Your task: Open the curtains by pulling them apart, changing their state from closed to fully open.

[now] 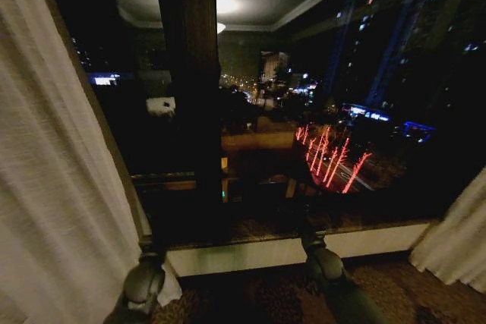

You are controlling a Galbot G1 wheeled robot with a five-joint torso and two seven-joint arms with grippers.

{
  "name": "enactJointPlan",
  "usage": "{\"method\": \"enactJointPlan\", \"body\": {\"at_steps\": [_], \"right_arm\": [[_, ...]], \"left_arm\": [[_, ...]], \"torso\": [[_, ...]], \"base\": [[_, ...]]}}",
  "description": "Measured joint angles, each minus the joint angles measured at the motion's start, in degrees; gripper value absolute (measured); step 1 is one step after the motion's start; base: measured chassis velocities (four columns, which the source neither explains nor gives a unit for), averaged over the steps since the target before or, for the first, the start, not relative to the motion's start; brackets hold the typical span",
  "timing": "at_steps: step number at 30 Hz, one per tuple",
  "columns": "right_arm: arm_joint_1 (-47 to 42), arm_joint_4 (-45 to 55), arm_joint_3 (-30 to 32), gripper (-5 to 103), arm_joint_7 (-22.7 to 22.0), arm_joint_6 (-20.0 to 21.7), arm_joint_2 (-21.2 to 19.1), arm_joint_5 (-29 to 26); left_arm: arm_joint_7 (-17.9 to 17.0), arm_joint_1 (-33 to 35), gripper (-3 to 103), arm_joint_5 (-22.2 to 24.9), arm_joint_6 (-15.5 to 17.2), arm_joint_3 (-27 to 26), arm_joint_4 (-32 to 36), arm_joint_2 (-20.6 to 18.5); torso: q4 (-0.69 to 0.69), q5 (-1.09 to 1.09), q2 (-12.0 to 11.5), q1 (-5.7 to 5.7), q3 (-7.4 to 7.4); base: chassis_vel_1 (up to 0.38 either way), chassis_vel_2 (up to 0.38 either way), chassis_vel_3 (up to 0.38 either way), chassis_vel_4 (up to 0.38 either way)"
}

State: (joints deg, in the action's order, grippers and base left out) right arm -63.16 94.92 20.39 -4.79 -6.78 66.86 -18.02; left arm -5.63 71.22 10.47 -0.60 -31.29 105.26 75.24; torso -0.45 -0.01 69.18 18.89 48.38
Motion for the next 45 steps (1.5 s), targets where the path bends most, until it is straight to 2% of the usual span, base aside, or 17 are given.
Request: {"method": "enactJointPlan", "body": {"at_steps": [6, 10, 11, 13, 15, 18, 24, 31, 37, 45], "right_arm": [[0.00, 0.00, 0.00, 100, 0.00, 0.00, 0.00, 0.00], [0.00, 0.00, 0.00, 100, 0.00, 0.00, 0.00, 0.00], [0.00, 0.00, 0.00, 100, 0.00, 0.00, 0.00, 0.00], [0.00, 0.00, 0.00, 100, 0.00, 0.00, 0.00, 0.00], [0.00, 0.00, 0.00, 100, 0.00, 0.00, 0.00, 0.00], [0.00, 0.00, 0.01, 100, 0.00, 0.00, 0.00, 0.00], [0.00, 0.00, 0.00, 100, 0.00, 0.00, 0.00, 0.00], [0.00, 0.00, 0.00, 100, 0.00, 0.00, 0.00, 0.00], [0.00, 0.00, 0.01, 100, 0.00, 0.00, 0.00, 0.00], [0.00, 0.00, 0.01, 100, 0.00, 0.00, 0.00, 0.00]], "left_arm": [[0.19, 3.07, 100, -1.46, -1.88, -1.50, 1.61, 0.24], [0.10, 7.40, 100, -3.40, -4.69, -2.85, 4.57, 1.61], [0.08, 8.87, 100, -4.59, -6.30, -4.27, 5.33, 2.01], [0.09, 9.18, 100, -4.94, -6.84, -4.94, 5.46, 2.10], [-1.35, 10.24, 100, -5.41, -8.36, -8.17, 6.17, 1.97], [-2.41, 11.85, 100, -4.54, -8.37, -9.08, 7.37, 1.52], [-5.78, 14.12, 100, -1.41, -5.36, -9.57, 8.89, 1.07], [-5.92, 12.63, 100, -0.82, -5.79, -10.40, 7.32, -0.76], [-5.87, 10.80, 100, 2.04, -4.50, -10.49, 7.25, -0.86], [-6.42, 9.83, 100, 2.28, -4.69, -11.36, 5.91, -1.05]], "torso": [[-0.01, 0.01, 0.00, -0.01, -0.01], [0.00, 0.01, 0.01, -0.02, -0.01], [0.00, 0.00, 0.00, -0.02, -0.01], [0.00, 0.00, 0.00, -0.02, -0.01], [-0.01, 0.01, 0.01, -0.02, -0.01], [-0.01, 0.01, 0.01, -0.02, -0.01], [-0.01, 0.00, 0.01, -0.02, -0.01], [-0.01, 0.00, 0.01, -0.01, -0.01], [-0.01, 0.00, 0.01, -0.02, -0.01], [-0.01, 0.02, 0.01, -0.01, 0.00]], "base": [[0.000, 0.000, 0.000, 0.000], [0.000, 0.000, 0.000, 0.000], [0.000, 0.000, 0.000, 0.000], [0.000, 0.000, 0.000, 0.000], [0.000, 0.000, 0.000, 0.000], [0.000, 0.000, 0.000, 0.000], [0.000, 0.000, 0.000, 0.000], [0.000, 0.000, 0.000, 0.000], [-0.014, -0.002, 0.008, -0.001], [-0.102, 0.006, 0.096, -0.015]]}}
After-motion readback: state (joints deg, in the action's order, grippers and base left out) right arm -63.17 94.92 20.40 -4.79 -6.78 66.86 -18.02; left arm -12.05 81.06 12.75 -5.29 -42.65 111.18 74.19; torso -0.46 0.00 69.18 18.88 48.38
